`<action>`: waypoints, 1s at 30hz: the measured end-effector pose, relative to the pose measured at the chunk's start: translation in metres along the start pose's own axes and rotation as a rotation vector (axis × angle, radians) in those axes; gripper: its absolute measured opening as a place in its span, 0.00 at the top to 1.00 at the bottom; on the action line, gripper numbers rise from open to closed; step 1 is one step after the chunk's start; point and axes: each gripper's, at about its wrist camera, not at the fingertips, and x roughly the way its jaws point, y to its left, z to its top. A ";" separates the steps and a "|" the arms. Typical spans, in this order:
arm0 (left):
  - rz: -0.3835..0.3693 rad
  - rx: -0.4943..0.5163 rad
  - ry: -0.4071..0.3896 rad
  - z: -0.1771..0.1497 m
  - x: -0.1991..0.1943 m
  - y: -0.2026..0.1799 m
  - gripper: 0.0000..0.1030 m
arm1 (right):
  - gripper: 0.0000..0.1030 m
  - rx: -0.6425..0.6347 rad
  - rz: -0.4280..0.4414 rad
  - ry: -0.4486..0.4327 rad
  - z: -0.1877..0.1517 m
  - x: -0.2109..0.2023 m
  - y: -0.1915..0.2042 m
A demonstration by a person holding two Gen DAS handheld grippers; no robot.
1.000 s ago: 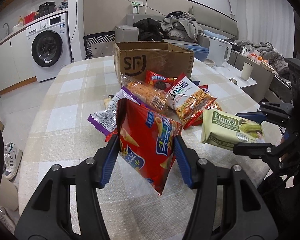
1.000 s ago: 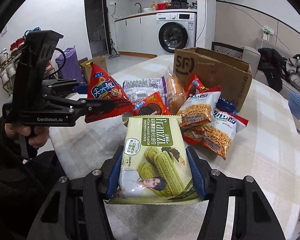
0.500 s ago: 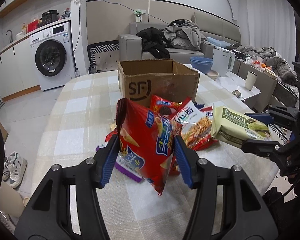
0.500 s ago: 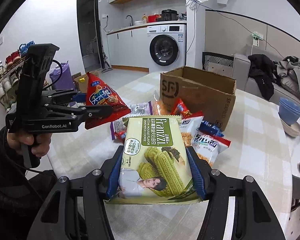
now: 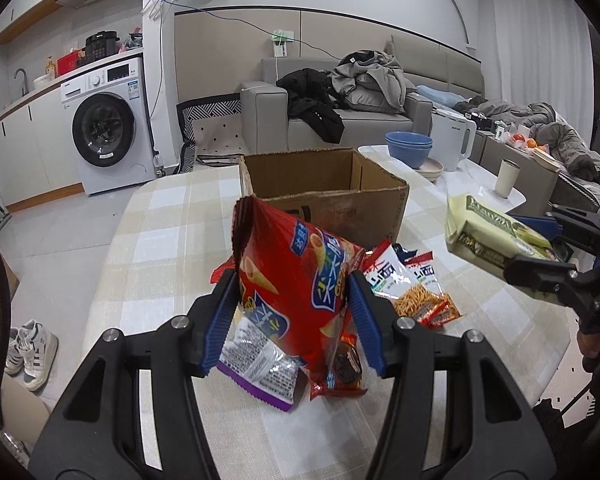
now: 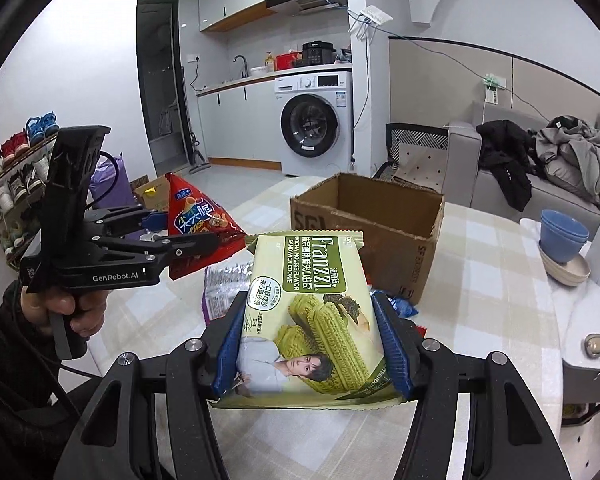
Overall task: Organize snacks
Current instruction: 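Lift both held bags and carry them over the open cardboard box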
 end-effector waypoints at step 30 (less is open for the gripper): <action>0.021 0.030 -0.014 0.109 0.083 0.009 0.49 | 0.41 0.016 -0.071 -0.043 0.074 0.031 -0.045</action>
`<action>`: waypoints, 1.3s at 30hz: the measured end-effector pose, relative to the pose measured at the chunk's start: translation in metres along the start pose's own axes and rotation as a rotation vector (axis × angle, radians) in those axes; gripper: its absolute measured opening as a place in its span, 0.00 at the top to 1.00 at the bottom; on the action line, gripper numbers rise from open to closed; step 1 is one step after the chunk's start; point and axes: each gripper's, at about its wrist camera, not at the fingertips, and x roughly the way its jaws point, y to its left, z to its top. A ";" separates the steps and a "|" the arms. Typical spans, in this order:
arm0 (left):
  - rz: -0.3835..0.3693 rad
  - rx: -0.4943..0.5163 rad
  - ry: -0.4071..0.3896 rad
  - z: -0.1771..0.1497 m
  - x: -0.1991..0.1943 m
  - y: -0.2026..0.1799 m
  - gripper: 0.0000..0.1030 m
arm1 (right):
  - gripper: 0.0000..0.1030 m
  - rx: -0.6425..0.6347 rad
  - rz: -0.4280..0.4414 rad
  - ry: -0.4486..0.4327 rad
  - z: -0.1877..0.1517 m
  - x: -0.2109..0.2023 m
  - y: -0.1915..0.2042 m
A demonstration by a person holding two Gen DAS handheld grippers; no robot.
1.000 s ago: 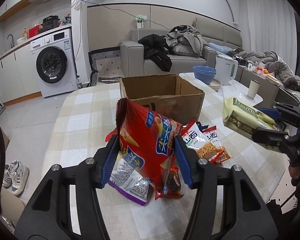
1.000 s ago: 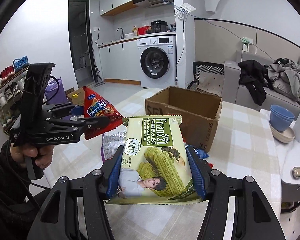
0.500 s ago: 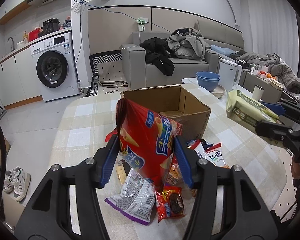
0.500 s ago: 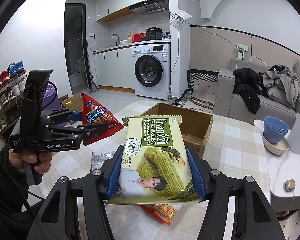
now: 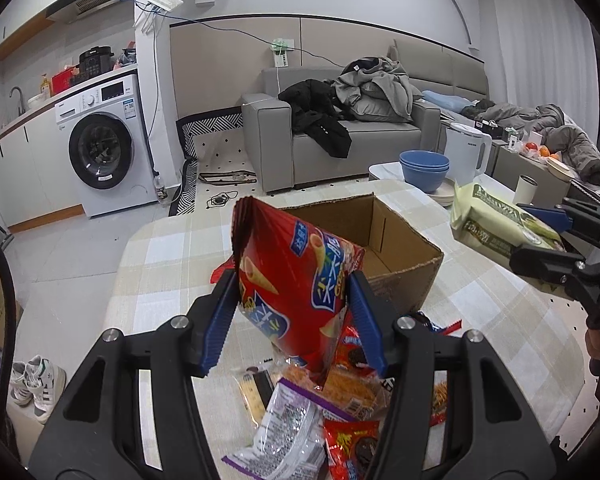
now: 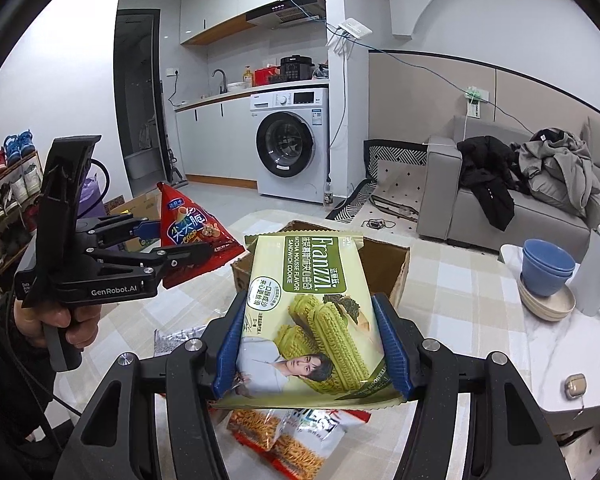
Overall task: Organize snacks
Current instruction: 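Lift both held bags and carry them over the open cardboard box, then open the right tool dropping the Franzzi pack while the left tool releases the red bag into the box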
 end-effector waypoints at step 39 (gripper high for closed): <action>-0.011 0.002 0.095 0.055 0.175 0.004 0.48 | 0.41 0.028 -0.059 0.120 0.020 0.098 -0.029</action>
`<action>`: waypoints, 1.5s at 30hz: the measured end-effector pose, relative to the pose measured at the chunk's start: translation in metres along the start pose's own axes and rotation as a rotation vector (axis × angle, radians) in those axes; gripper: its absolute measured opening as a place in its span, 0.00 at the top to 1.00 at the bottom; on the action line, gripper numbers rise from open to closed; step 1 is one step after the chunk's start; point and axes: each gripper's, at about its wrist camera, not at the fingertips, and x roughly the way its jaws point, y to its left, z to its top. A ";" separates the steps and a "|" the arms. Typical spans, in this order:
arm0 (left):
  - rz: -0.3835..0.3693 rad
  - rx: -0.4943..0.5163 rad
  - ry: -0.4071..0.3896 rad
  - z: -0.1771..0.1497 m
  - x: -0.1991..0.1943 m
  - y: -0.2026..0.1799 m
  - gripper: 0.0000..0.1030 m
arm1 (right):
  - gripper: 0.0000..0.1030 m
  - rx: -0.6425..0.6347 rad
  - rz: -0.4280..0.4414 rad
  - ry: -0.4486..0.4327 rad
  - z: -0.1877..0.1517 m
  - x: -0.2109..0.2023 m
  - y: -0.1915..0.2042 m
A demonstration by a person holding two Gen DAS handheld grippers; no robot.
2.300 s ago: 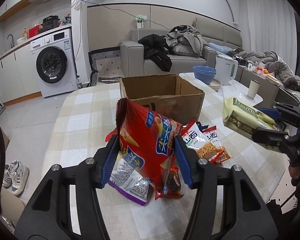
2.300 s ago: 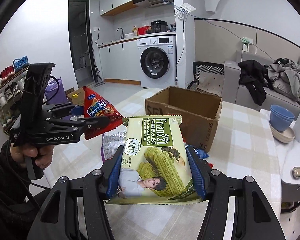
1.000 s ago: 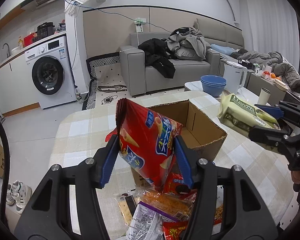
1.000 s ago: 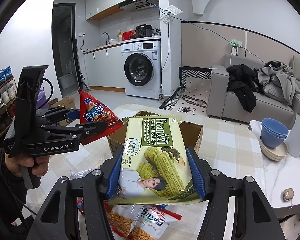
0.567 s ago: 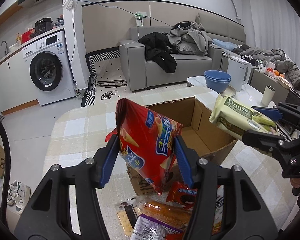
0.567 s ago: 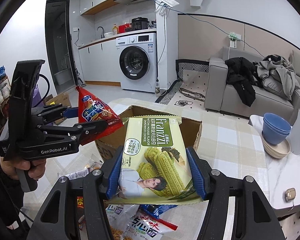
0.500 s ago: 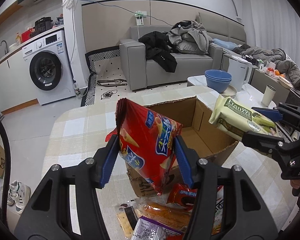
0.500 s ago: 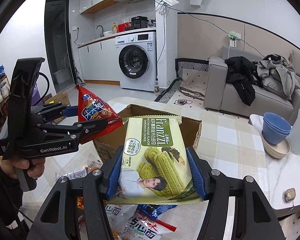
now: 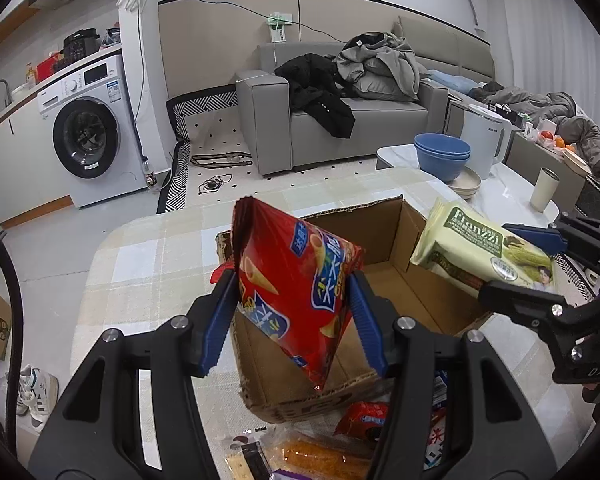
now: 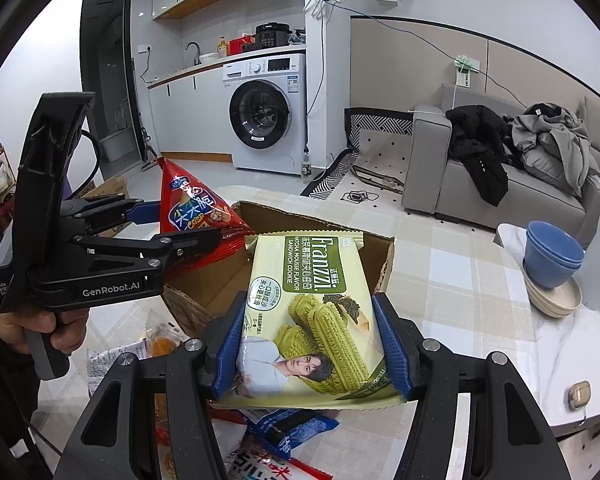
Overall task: Organize snacks
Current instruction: 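Open the right tool dropping the Franzzi pack while the left tool releases the red bag into the box, then withdraw both tools from the box back toward the remaining snacks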
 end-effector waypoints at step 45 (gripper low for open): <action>0.023 -0.021 -0.061 -0.016 -0.047 -0.002 0.01 | 0.03 0.001 -0.021 -0.064 -0.016 -0.037 0.011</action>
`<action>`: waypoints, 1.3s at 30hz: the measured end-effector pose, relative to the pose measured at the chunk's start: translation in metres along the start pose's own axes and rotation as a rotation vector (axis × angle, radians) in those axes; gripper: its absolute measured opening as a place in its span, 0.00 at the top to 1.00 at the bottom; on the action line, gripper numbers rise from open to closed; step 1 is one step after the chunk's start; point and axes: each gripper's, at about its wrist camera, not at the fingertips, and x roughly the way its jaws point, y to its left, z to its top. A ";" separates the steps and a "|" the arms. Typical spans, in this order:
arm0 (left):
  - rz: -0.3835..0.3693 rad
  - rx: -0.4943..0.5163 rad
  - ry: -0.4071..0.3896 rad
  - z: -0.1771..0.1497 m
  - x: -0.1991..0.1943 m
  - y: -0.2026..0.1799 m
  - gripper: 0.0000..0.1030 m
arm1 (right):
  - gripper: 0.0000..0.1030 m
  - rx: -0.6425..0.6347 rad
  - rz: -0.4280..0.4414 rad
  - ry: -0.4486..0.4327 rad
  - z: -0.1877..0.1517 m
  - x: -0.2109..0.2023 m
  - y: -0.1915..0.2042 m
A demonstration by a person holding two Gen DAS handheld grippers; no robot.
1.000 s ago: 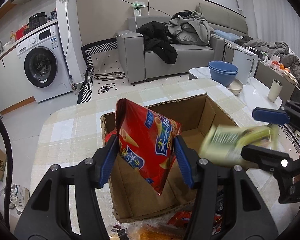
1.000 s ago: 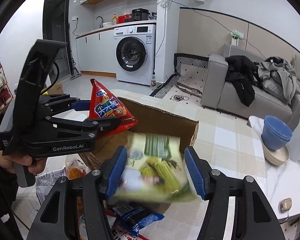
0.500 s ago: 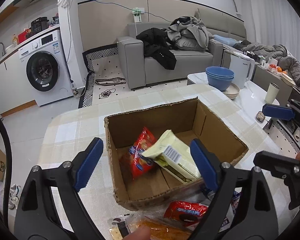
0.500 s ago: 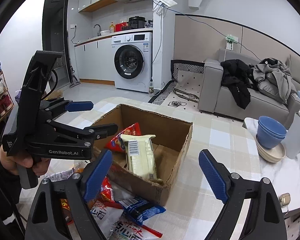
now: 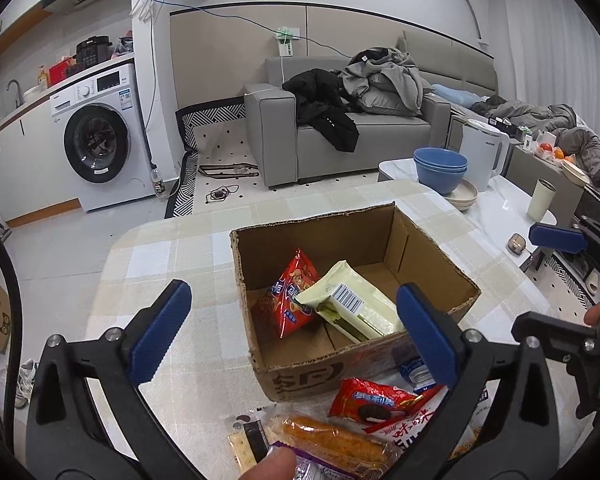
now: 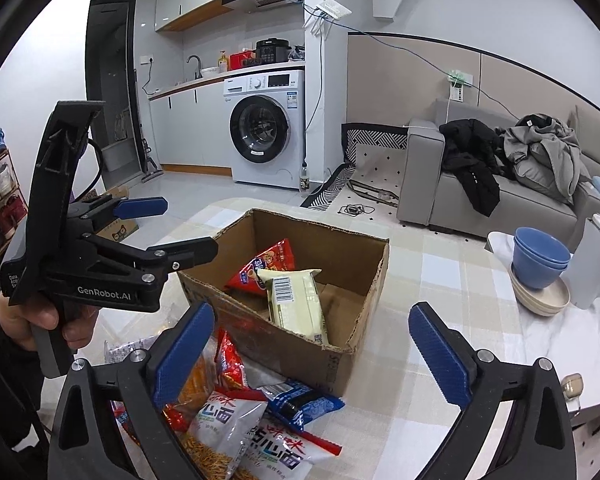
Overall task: Organize snacks
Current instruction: 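Withdraw both tools from the box back toward the remaining snacks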
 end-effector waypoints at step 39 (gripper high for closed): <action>0.071 -0.083 0.046 -0.080 -0.079 0.038 0.01 | 0.01 0.091 -0.008 0.082 -0.066 -0.021 0.006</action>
